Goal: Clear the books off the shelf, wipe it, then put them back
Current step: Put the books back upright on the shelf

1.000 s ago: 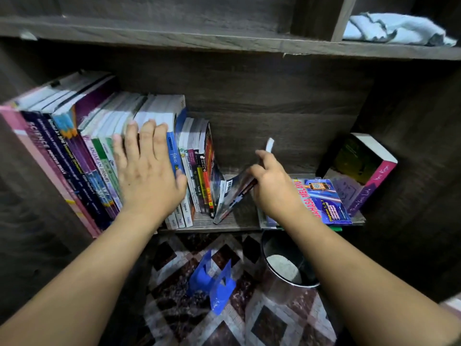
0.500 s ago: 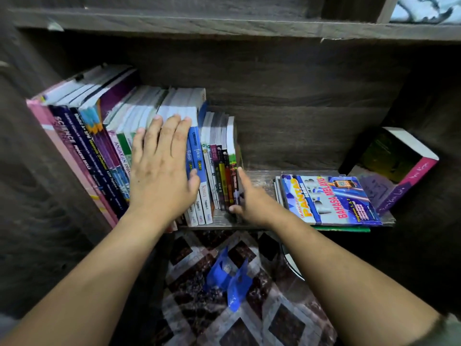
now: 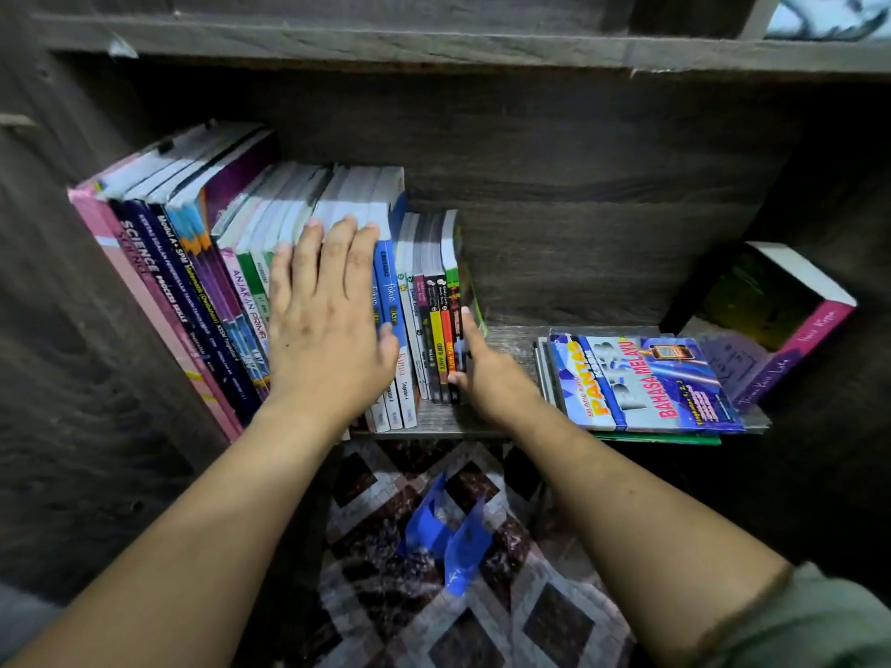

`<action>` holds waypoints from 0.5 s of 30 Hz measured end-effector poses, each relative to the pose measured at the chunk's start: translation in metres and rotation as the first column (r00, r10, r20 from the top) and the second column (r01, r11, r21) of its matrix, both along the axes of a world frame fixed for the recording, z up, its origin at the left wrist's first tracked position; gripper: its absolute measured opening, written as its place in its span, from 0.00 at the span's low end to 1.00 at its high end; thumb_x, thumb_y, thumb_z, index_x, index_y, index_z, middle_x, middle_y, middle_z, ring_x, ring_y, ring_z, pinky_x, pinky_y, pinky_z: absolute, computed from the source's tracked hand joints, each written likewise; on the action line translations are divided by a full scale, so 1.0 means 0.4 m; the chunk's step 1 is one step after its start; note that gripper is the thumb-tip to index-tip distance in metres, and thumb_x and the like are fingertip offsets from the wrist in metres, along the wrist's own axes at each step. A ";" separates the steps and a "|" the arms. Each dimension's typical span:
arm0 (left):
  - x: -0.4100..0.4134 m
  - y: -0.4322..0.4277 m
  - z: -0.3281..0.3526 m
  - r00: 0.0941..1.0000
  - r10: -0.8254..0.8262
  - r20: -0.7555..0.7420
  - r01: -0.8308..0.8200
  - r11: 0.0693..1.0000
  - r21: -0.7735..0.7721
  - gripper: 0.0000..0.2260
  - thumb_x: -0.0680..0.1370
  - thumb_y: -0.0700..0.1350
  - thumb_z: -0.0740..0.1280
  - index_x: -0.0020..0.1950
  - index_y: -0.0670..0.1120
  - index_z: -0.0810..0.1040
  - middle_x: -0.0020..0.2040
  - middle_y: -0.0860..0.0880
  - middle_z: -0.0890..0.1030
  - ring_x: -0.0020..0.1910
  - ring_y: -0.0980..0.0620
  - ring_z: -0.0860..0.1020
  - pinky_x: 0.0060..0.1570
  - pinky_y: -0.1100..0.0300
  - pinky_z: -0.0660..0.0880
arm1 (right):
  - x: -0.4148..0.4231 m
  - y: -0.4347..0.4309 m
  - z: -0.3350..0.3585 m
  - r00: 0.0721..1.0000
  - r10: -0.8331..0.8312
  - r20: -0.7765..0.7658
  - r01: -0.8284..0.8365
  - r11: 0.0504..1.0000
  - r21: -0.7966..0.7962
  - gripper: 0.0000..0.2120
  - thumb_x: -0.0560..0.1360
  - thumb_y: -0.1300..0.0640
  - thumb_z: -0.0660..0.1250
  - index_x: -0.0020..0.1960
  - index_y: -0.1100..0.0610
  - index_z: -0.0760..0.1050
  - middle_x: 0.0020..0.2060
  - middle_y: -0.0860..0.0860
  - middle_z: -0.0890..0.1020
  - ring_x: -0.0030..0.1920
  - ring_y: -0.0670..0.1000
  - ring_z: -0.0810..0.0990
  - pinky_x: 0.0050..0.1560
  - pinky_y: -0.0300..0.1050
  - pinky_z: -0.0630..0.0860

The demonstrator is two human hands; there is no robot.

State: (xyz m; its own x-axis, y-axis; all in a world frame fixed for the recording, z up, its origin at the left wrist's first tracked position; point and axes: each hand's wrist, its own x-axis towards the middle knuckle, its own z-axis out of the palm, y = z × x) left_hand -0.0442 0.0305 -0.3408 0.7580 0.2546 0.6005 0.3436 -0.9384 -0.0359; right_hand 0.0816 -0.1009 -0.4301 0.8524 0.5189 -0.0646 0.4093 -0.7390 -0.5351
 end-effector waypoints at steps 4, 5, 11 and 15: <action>0.002 -0.004 0.001 1.000 0.022 -0.015 -0.022 1.000 0.011 0.40 0.71 0.51 0.69 0.77 0.42 0.55 0.76 0.43 0.59 0.77 0.42 0.53 0.76 0.45 0.44 | -0.009 -0.022 0.024 0.994 0.034 0.099 -0.025 0.996 -0.091 0.42 0.78 0.49 0.66 0.78 0.42 0.38 0.66 0.59 0.74 0.62 0.60 0.75 0.59 0.54 0.73; 0.004 -0.004 0.002 0.999 0.028 -0.014 -0.028 1.000 0.014 0.40 0.70 0.51 0.69 0.77 0.42 0.55 0.76 0.43 0.59 0.77 0.42 0.53 0.75 0.45 0.45 | -0.011 -0.027 0.034 0.992 0.034 0.122 -0.023 0.996 -0.089 0.42 0.78 0.49 0.66 0.78 0.42 0.38 0.67 0.58 0.72 0.63 0.60 0.75 0.58 0.54 0.73; 0.012 -0.005 -0.002 0.998 0.058 -0.024 -0.057 0.998 0.022 0.41 0.69 0.52 0.70 0.77 0.42 0.55 0.76 0.42 0.59 0.76 0.41 0.53 0.75 0.46 0.44 | 0.012 -0.114 0.087 0.946 0.076 0.315 -0.010 0.978 -0.206 0.29 0.77 0.47 0.65 0.75 0.48 0.60 0.66 0.54 0.73 0.64 0.57 0.74 0.58 0.51 0.73; 0.017 -0.007 -0.004 0.997 0.072 -0.020 -0.071 0.997 0.024 0.41 0.69 0.51 0.70 0.76 0.42 0.54 0.75 0.42 0.59 0.75 0.40 0.53 0.74 0.45 0.44 | 0.044 -0.240 0.054 0.965 0.126 0.229 -0.012 0.897 -0.441 0.30 0.75 0.43 0.66 0.74 0.49 0.64 0.68 0.55 0.70 0.67 0.58 0.70 0.63 0.52 0.71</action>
State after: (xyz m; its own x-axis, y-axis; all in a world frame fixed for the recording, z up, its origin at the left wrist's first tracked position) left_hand -0.0373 0.0276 -0.3424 0.7504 0.2951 0.5914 0.4089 -0.9103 -0.0647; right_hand 0.0991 -0.1967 -0.4084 0.8333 0.5456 -0.0898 0.5438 -0.8380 -0.0447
